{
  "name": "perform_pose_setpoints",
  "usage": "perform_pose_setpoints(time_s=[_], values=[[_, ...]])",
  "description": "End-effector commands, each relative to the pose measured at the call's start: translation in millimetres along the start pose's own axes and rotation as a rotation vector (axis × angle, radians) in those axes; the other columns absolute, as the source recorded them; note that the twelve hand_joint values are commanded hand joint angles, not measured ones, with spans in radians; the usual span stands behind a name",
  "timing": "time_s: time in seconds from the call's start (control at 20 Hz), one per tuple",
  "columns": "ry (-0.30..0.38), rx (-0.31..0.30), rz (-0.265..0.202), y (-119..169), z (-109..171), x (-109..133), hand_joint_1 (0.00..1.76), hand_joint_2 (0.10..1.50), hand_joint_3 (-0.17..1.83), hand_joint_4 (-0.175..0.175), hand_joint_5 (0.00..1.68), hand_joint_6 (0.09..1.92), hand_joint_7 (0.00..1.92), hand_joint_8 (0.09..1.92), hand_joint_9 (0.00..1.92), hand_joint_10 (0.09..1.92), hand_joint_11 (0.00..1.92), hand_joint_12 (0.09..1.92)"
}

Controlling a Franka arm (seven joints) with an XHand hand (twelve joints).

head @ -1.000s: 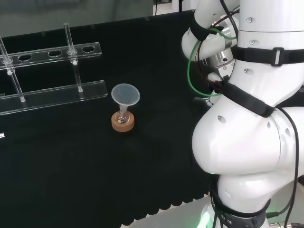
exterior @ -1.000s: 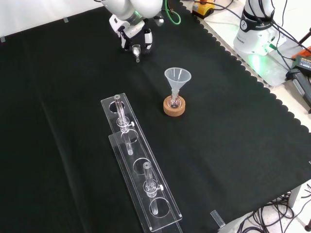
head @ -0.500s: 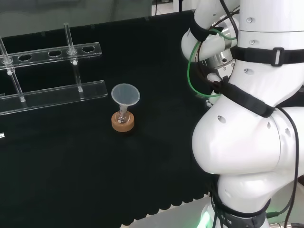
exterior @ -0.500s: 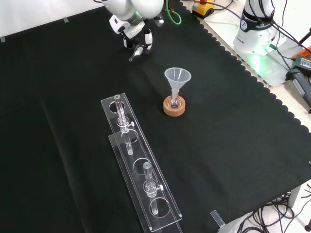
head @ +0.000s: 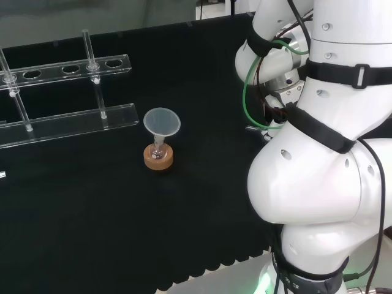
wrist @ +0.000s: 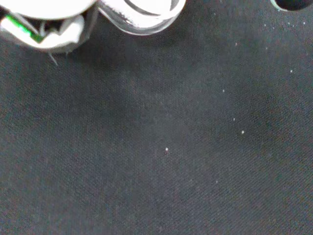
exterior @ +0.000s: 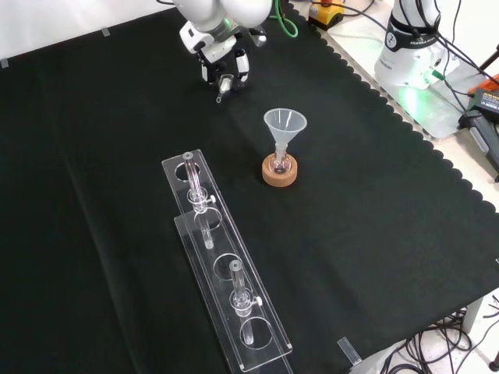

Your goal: Pick up the weighing funnel.

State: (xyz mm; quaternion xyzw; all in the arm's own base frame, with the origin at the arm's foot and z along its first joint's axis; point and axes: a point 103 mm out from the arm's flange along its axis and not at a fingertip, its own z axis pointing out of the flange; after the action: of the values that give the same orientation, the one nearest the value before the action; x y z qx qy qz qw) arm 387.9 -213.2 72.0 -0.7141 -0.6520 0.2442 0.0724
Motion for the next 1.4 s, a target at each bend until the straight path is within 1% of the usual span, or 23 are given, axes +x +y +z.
perform_pose_setpoints(time_s=[0.05,0.15,0.45,0.6,0.75,1.05,1.15,1.3,1.4], values=[[-0.002,-0.042,0.011,-4.0,-22.2,-6.3,1.17,0.44,1.01,0.136,1.35,0.73,1.60,0.71,1.71,0.31,1.49,0.66],[-0.013,-0.050,0.013,-6.3,-31.0,-7.7,1.17,0.43,1.02,0.125,1.35,0.73,1.60,0.71,1.71,0.31,1.50,0.65],[-0.035,-0.092,0.006,-19.8,-76.4,-10.4,1.18,0.41,1.05,0.102,1.36,0.73,1.61,0.72,1.72,0.31,1.51,0.64],[-0.029,-0.135,-0.019,-32.5,-110.7,-7.8,1.18,0.41,1.06,0.091,1.37,0.73,1.61,0.72,1.72,0.31,1.51,0.63],[-0.017,-0.165,-0.041,-40.9,-135.0,-3.6,1.18,0.40,1.06,0.085,1.37,0.73,1.61,0.72,1.73,0.31,1.51,0.63],[-0.004,-0.213,-0.073,-52.8,-175.1,7.3,1.18,0.40,1.07,0.077,1.37,0.73,1.62,0.73,1.73,0.31,1.51,0.63],[-0.001,-0.227,-0.081,-56.1,-185.4,10.5,1.18,0.40,1.07,0.074,1.38,0.72,1.62,0.73,1.73,0.31,1.51,0.63],[-0.004,-0.260,-0.108,-64.7,-202.5,19.5,1.18,0.39,1.08,0.071,1.38,0.72,1.62,0.73,1.73,0.31,1.52,0.63],[0.000,-0.269,-0.117,-67.5,-209.1,22.9,1.18,0.39,1.08,0.070,1.38,0.72,1.62,0.73,1.73,0.31,1.52,0.63]])
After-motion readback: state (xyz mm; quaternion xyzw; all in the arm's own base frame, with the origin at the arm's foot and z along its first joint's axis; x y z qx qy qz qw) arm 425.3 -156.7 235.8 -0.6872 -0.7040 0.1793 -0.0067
